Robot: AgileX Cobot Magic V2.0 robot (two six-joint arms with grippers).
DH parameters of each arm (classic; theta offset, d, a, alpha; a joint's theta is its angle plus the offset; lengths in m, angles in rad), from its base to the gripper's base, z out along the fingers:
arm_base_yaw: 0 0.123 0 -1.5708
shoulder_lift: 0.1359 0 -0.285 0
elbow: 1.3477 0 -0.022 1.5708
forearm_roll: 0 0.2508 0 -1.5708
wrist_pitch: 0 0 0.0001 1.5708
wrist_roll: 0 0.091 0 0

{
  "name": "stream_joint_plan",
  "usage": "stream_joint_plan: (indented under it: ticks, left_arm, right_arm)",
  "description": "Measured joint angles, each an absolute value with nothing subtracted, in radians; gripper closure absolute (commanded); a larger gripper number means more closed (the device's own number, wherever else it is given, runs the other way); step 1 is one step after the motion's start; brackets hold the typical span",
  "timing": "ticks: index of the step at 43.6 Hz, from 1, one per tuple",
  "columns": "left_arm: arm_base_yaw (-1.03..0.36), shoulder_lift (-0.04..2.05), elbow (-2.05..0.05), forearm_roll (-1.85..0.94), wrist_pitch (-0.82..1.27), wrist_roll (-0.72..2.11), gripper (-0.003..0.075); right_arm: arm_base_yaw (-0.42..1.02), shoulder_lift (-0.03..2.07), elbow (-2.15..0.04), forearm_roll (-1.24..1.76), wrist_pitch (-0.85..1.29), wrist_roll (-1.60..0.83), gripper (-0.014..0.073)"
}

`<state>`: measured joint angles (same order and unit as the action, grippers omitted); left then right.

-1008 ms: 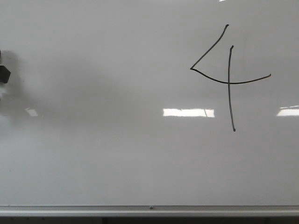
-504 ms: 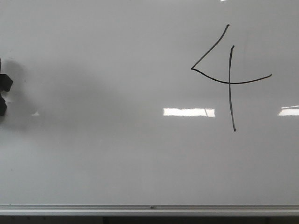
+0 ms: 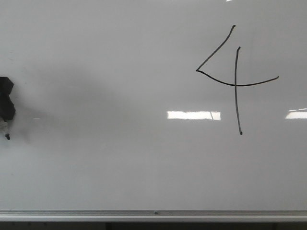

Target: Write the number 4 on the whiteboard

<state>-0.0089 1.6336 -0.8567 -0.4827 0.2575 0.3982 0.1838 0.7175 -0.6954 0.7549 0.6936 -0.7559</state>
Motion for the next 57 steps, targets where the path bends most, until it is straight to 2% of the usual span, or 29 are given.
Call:
stream_joint_plan:
  ticks: [7, 20, 32, 39, 53, 57]
  left_arm:
    - [-0.009, 1.624, -0.857, -0.483, 0.26, 0.398, 0.009]
    - [-0.009, 1.54, -0.857, -0.483, 0.286, 0.402, 0.009]
    - [-0.009, 1.277, -0.786, -0.483, 0.353, 0.406, 0.0119]
    - [-0.009, 1.047, -0.701, -0.473, 0.362, 0.406, 0.0246]
    - [-0.009, 0.623, -0.555, -0.461, 0.371, 0.406, 0.0654]
    - [-0.009, 0.537, -0.532, -0.459, 0.376, 0.406, 0.0739]
  right_arm:
    - [0.184, 0.717, -0.695, 0.755, 0.694, -0.756, 0.0654]
    - [0.184, 0.717, -0.695, 0.755, 0.695, -0.756, 0.0654]
    - [0.184, 0.717, -0.695, 0.755, 0.695, -0.756, 0.0654]
    - [0.184, 0.717, -0.695, 0.755, 0.695, -0.756, 0.0654]
    - [0.184, 0.717, -0.695, 0.755, 0.695, -0.756, 0.0654]
    - [0.184, 0.717, -0.695, 0.755, 0.695, -0.756, 0.0654]
